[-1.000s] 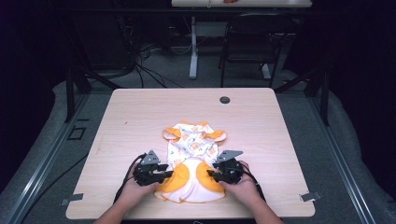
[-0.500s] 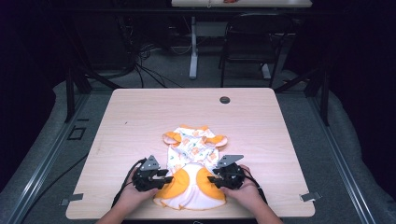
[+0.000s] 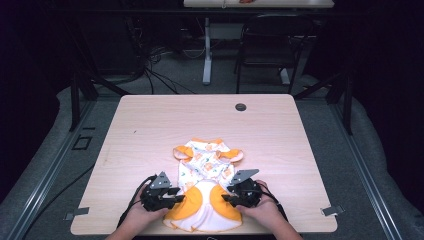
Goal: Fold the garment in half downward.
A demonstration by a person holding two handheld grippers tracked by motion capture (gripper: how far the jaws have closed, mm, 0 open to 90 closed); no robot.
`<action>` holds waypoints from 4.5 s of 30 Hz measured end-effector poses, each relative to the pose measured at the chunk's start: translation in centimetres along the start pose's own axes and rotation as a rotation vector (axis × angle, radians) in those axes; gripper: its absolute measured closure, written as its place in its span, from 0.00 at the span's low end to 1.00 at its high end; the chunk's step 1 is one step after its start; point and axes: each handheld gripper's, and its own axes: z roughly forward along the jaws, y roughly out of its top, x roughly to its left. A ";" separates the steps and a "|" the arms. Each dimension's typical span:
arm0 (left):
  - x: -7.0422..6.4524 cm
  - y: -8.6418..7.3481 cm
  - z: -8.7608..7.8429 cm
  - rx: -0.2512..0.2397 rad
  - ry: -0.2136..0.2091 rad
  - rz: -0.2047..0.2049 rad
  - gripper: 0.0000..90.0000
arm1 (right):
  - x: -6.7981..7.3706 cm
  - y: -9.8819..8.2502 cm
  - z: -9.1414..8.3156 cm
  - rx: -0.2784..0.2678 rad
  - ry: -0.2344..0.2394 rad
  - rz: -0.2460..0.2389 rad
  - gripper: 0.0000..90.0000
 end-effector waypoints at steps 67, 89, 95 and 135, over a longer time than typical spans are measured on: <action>12.4 12.1 5.4 -0.039 0.087 -0.137 0.78 | -12.7 10.8 3.7 0.007 -0.138 0.141 0.75; 12.8 10.6 7.6 0.024 0.102 -0.143 0.73 | -13.5 9.7 6.1 0.075 -0.143 0.180 0.73; 13.0 10.1 7.6 0.012 0.096 -0.155 0.81 | -13.2 9.8 6.2 0.078 -0.138 0.157 0.82; 11.5 13.8 1.8 -0.106 0.127 -0.076 0.99 | -12.5 12.0 0.1 -0.054 -0.109 0.130 0.97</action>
